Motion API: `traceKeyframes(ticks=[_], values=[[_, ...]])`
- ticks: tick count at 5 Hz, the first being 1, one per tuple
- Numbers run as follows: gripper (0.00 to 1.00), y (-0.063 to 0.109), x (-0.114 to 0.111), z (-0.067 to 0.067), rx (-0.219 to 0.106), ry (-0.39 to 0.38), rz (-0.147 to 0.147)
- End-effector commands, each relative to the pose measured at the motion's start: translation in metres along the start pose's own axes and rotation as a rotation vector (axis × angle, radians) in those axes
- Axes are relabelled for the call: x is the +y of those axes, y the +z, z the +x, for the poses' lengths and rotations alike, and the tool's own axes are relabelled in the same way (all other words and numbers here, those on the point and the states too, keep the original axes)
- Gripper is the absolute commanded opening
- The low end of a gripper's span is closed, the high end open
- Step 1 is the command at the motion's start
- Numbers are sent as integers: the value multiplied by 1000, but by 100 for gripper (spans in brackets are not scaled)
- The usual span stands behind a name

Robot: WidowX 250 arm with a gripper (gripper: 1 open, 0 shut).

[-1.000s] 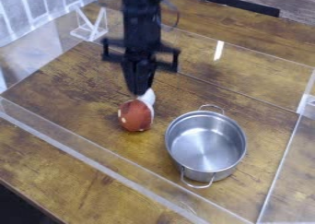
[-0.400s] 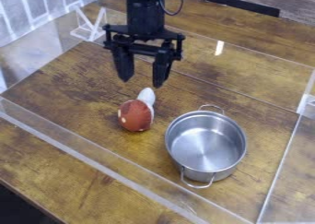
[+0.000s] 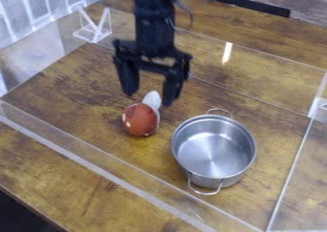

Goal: Put the mushroom in the silver pot

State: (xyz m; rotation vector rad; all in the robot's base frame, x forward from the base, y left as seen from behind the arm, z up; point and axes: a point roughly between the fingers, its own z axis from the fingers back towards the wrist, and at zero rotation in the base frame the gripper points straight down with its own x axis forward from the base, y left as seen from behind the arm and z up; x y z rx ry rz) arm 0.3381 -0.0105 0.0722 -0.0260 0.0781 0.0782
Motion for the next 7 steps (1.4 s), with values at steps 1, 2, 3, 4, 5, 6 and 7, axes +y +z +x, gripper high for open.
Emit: traceKeyframes(ticks=[1, 2, 3, 4, 5, 6, 7], values=[[100, -6, -11, 2, -49, -4, 4], [0, -26, -5, 0, -46, -9, 7], [0, -35, 0, -2, -47, -20, 10], [0, -27, -1, 2, -50, -44, 23], [0, -13, -2, 7, -58, -67, 38], [0, 14, -2, 7, -83, -83, 65], [0, 39, -4, 5, -112, -96, 87]])
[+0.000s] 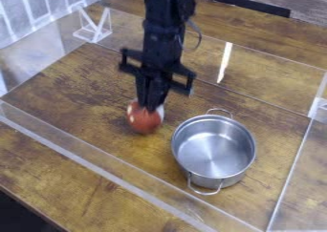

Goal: Put the mushroom in the silver pot

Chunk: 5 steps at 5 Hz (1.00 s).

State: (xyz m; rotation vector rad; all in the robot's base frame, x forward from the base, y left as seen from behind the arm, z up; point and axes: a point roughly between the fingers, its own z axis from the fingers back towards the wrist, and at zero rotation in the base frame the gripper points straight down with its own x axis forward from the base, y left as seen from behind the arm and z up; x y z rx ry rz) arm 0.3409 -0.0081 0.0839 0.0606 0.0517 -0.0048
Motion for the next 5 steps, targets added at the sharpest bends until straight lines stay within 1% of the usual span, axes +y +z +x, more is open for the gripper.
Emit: traceKeyframes(ticks=[1, 2, 3, 4, 5], values=[[0, 59, -25, -7, -119, -81, 1], [0, 72, -53, -20, -144, -154, -12], [0, 67, -79, -22, -136, -161, -27], [0, 55, -99, -23, -116, -149, -50], [0, 50, -106, -32, -99, -135, -64]])
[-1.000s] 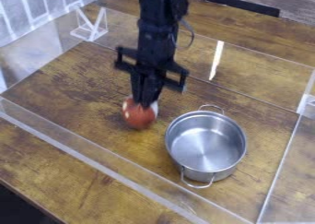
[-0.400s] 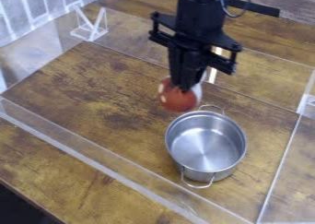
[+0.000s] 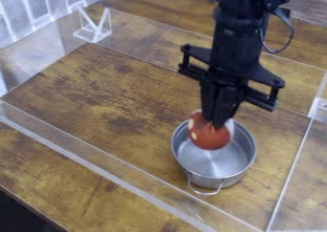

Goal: Put the mushroom in the silver pot

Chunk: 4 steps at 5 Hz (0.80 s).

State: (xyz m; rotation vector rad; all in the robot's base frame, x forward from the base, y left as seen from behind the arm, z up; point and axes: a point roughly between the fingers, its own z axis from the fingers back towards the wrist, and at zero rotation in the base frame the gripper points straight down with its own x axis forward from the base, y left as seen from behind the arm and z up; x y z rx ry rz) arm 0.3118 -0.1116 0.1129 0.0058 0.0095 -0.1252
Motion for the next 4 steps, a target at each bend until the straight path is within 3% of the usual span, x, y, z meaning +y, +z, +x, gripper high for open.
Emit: traceKeyframes(ticks=[1, 2, 4], values=[[0, 14, -6, -3, -51, -8, -23], [100, -5, -6, -5, -53, 64, -28], [100, -43, -9, 0, -55, 148, -25]])
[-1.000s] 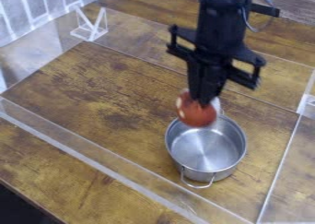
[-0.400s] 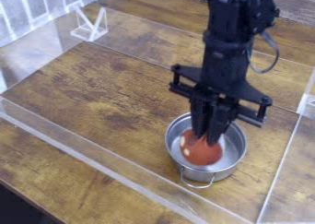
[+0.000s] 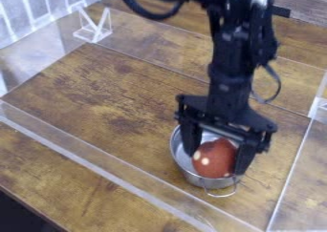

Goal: Put the mushroom in the silver pot

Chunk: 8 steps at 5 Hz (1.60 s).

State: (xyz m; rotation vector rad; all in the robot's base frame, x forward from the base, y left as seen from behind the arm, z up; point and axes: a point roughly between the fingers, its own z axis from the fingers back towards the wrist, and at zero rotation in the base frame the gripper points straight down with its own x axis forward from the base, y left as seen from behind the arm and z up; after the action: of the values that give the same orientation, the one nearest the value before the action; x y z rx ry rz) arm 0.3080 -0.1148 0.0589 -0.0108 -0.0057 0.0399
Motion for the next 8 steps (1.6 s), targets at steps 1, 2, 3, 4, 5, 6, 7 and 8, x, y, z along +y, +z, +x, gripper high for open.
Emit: traceKeyframes(ticks=[1, 2, 3, 4, 5, 6, 7, 8], values=[[100, -5, -6, 5, -41, -31, -19], [0, -16, -4, 6, -40, -28, -21], [0, -16, -15, 7, -39, -35, -16], [0, -9, -24, 10, -36, -46, 2], [0, 2, -10, 15, -37, -86, 9], [0, 6, 0, 18, -33, -123, 6], [0, 7, 14, 25, -36, -137, 4], [0, 13, 28, 34, -43, -147, 15]])
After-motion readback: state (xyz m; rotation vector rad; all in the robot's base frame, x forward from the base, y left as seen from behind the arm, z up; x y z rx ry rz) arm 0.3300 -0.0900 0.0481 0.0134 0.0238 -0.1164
